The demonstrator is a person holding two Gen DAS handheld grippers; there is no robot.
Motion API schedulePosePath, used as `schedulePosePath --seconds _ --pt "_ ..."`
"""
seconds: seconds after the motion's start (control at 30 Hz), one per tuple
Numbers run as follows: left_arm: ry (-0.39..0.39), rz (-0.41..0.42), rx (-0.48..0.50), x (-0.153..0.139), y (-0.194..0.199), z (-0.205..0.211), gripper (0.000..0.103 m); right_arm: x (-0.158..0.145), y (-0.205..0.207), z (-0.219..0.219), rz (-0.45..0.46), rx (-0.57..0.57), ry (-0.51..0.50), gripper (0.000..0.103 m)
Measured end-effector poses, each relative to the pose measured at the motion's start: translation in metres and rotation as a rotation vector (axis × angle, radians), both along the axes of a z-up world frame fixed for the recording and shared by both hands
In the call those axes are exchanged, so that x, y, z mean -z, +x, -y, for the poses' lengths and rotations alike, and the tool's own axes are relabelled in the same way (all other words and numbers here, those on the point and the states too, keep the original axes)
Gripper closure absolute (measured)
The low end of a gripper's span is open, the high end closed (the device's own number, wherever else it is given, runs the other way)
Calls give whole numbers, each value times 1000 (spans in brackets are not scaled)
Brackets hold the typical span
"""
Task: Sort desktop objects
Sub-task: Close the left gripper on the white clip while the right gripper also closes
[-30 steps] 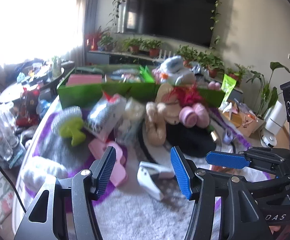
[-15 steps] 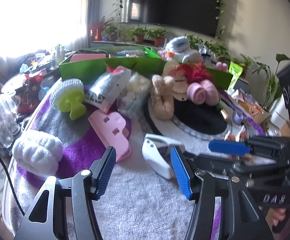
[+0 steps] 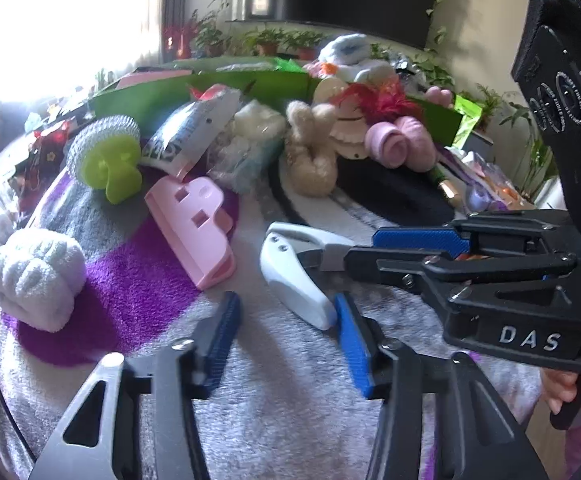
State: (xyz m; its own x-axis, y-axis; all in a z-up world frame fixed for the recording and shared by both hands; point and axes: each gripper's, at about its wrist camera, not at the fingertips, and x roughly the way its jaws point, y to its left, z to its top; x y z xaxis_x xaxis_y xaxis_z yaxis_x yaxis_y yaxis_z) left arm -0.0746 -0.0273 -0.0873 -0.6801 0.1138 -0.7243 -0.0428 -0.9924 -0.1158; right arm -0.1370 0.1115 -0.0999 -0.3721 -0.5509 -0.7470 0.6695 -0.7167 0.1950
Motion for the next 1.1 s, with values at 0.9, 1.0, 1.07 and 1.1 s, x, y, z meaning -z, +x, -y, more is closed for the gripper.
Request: schedulePosePath --seconds 0.9,1.0,1.07,1.1 --pt "48 -5 28 2 -15 26 88 18 1 16 58 84 -93 77" --pt "47 -6 39 3 -18 24 91 18 -1 17 61 82 -106 88" --pt "48 -7 41 3 -19 24 92 19 -2 19 65 77 -103 92" --pt "55 -5 41 2 -19 25 92 18 -3 21 58 79 -96 92"
